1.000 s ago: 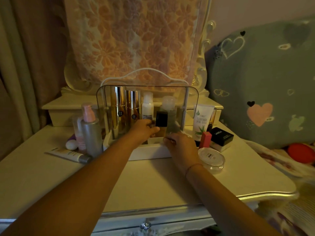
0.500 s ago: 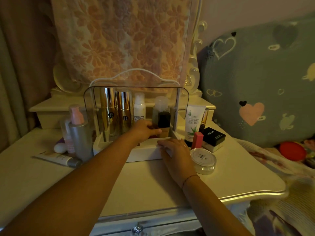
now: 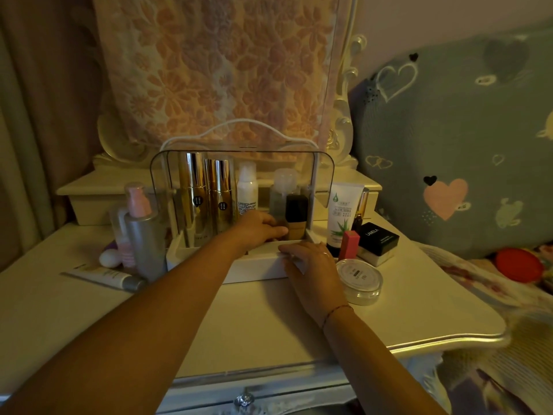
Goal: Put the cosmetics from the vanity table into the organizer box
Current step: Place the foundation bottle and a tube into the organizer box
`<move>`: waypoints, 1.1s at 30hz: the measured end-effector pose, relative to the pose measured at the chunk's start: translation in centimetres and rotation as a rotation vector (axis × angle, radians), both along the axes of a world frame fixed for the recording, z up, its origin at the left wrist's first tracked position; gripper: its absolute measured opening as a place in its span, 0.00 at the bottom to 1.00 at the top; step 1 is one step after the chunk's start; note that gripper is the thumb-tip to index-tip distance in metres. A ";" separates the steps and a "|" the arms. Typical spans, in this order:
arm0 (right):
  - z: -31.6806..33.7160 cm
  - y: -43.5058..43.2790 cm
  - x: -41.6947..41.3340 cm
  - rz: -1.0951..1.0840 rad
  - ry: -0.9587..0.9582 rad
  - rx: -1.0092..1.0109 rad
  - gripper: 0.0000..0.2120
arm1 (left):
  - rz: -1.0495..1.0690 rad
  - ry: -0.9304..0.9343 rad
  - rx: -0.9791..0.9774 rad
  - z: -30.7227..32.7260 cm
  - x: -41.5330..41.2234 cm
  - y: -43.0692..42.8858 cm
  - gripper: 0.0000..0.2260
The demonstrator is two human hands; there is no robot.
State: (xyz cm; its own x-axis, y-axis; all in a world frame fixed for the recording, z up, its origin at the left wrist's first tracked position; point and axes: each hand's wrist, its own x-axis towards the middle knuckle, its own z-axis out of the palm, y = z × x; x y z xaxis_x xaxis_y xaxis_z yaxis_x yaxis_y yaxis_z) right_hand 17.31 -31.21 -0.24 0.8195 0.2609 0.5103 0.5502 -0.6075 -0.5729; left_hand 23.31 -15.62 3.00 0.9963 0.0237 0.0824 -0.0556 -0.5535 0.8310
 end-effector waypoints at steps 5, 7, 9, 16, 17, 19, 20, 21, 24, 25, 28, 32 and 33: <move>-0.1 -0.1 0.1 0.009 -0.009 -0.002 0.12 | -0.016 0.006 -0.021 -0.1 0.0 0.1 0.10; -0.1 -0.1 0.1 0.011 -0.012 0.001 0.12 | -0.016 0.010 -0.026 -0.1 0.0 0.1 0.10; -0.1 -0.1 0.2 0.014 -0.008 0.008 0.12 | -0.017 0.009 -0.025 -0.1 0.0 0.0 0.09; -0.4 -0.1 0.4 0.011 -0.026 0.009 0.12 | -0.027 -0.002 -0.003 -0.1 -0.2 0.1 0.06; -0.4 -0.1 0.4 0.012 -0.033 0.008 0.12 | -0.031 -0.002 0.002 -0.1 -0.3 0.1 0.08; -0.5 0.0 0.4 0.005 -0.049 0.005 0.12 | -0.036 -0.004 0.006 0.1 -0.7 0.1 0.09; -0.5 0.0 0.4 -0.001 -0.051 0.002 0.12 | -0.034 -0.016 0.011 0.1 -1.0 0.1 0.09; -0.4 -0.1 0.3 -0.005 -0.048 0.001 0.12 | -0.030 -0.036 0.019 0.3 -1.4 0.2 0.08; -0.1 -0.2 0.1 -0.031 -0.052 0.033 0.12 | -0.015 -0.144 0.064 0.5 -3.8 0.6 0.06; 0.1 -0.3 -0.1 -0.043 -0.066 0.073 0.12 | -0.008 -0.183 0.102 0.4 -4.9 0.8 0.06; 0.9 -1.1 -0.7 -0.126 -0.175 0.249 0.09 | 0.016 -0.242 0.208 -0.8 -8.5 2.1 0.08; 2.7 -3.7 0.3 -0.268 -0.236 0.453 0.09 | 0.038 -0.273 0.351 -2.4 -12.3 5.1 0.19; 3.4 -4.6 1.1 -0.308 -0.234 0.494 0.10 | 0.063 -0.295 0.383 -2.6 -12.9 5.7 0.19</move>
State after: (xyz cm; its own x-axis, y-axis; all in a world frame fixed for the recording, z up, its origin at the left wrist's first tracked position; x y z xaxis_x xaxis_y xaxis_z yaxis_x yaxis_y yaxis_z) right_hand 18.38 -35.76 3.13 0.6714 -0.2818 0.6854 0.5368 -0.4527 -0.7120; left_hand 10.45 -9.94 0.43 0.9269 -0.0043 0.3753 -0.2148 -0.8261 0.5209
